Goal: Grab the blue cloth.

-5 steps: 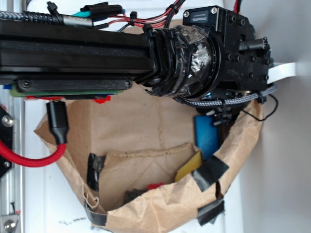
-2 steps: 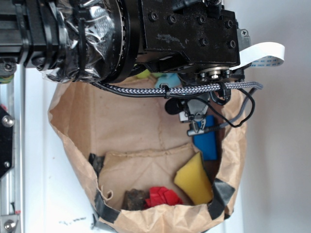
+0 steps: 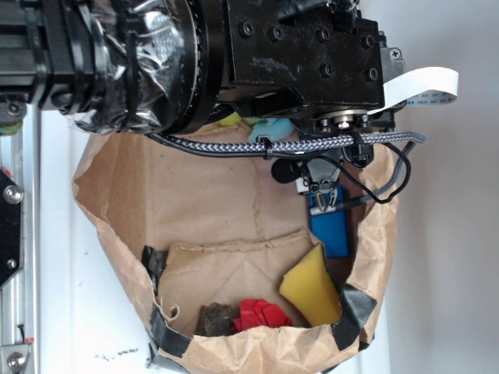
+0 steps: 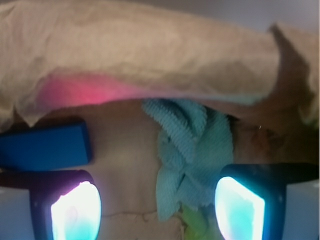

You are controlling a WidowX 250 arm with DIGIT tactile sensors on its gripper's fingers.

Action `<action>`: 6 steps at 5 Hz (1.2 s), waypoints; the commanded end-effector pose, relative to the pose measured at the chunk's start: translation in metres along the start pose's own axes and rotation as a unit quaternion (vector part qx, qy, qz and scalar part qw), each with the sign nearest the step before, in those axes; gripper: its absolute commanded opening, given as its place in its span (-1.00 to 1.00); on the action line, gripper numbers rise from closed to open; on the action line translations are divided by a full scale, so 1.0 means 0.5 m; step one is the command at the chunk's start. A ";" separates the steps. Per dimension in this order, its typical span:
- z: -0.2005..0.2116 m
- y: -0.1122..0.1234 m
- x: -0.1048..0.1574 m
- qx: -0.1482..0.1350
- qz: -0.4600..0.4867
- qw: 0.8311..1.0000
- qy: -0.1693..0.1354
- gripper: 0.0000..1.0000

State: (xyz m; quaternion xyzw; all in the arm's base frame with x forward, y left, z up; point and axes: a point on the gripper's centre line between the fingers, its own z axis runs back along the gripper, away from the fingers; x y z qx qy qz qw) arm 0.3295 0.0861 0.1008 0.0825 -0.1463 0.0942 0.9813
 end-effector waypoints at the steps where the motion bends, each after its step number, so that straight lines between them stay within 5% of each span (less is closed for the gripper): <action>1: -0.008 0.008 0.021 0.016 -0.007 0.999 -0.027 1.00; 6: -0.051 -0.005 -0.044 0.054 -0.010 0.998 -0.024 1.00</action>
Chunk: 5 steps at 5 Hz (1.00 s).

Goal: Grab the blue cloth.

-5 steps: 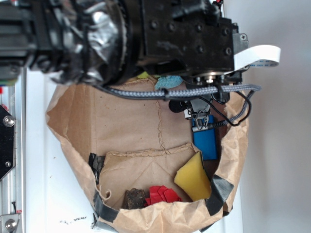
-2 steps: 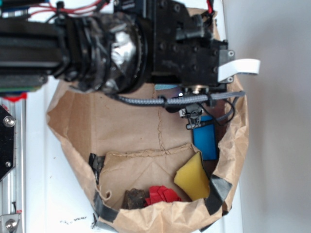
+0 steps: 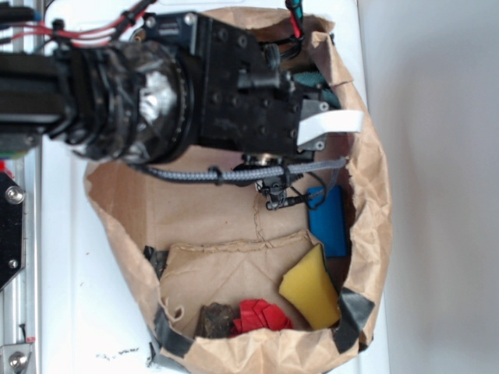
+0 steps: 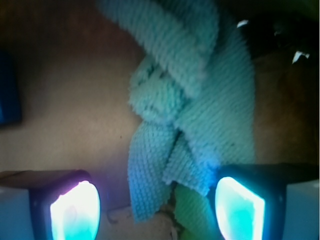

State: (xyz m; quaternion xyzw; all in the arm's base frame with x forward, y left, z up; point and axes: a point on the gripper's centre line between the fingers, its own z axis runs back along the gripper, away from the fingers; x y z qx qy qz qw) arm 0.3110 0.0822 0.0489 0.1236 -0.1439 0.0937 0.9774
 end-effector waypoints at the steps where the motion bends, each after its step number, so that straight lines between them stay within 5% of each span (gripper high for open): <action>1: 0.039 0.014 0.023 0.021 0.002 1.000 -0.020 1.00; 5: 0.039 0.013 0.027 0.016 0.030 0.999 -0.041 1.00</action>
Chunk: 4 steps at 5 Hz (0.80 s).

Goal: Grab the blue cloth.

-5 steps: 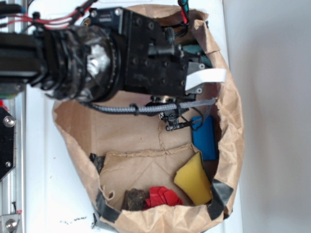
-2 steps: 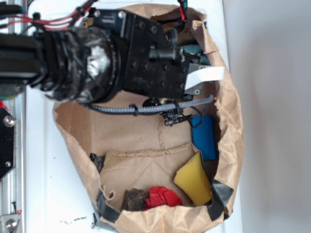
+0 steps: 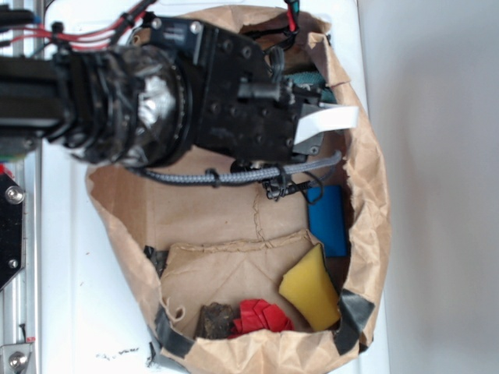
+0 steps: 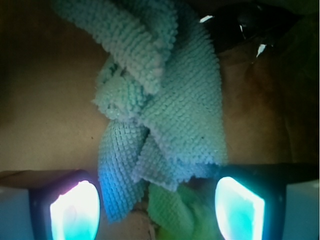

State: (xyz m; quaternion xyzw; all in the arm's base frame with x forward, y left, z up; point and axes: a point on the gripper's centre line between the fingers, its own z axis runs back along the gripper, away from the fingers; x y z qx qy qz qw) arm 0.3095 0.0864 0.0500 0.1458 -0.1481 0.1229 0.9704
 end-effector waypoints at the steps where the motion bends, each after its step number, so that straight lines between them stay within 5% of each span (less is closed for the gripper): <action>1: 0.034 0.000 0.030 -0.023 0.008 0.999 -0.038 1.00; 2: 0.033 0.000 0.027 -0.023 0.007 0.999 -0.034 1.00; 3: 0.035 0.003 0.029 -0.027 0.009 0.999 -0.033 -1.00; 4: 0.035 0.003 0.029 -0.027 0.010 0.999 -0.035 -1.00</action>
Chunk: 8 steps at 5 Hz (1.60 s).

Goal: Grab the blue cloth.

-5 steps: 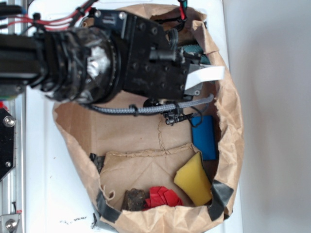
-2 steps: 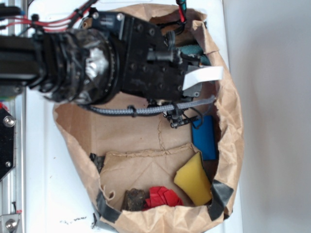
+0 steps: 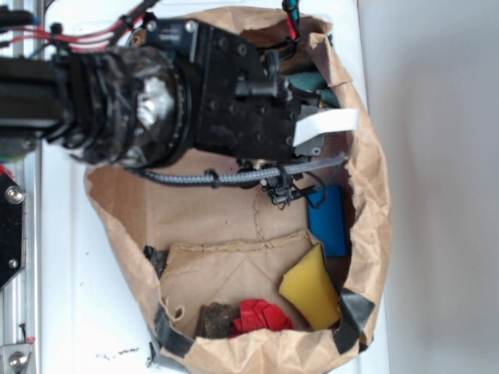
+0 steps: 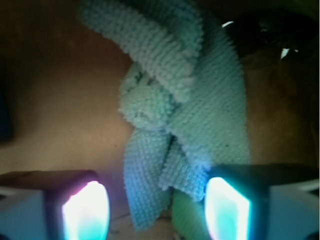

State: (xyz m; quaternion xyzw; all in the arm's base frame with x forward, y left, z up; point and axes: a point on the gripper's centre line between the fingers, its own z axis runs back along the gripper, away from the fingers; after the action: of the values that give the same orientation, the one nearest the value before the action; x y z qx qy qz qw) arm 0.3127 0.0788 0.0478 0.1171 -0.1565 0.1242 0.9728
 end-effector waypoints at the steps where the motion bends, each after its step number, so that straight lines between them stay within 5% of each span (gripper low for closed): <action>1: 0.036 0.017 0.027 0.003 0.001 1.000 -0.031 -1.00; 3: 0.036 0.016 0.029 0.004 0.002 1.000 -0.029 -1.00; 4: 0.035 0.015 0.029 0.005 0.006 1.000 -0.031 1.00; 8: 0.036 0.015 0.034 0.003 0.024 0.999 -0.038 1.00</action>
State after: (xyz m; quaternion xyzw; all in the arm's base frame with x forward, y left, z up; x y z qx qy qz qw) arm 0.3147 0.0806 0.0489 0.1180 -0.1669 0.1491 0.9675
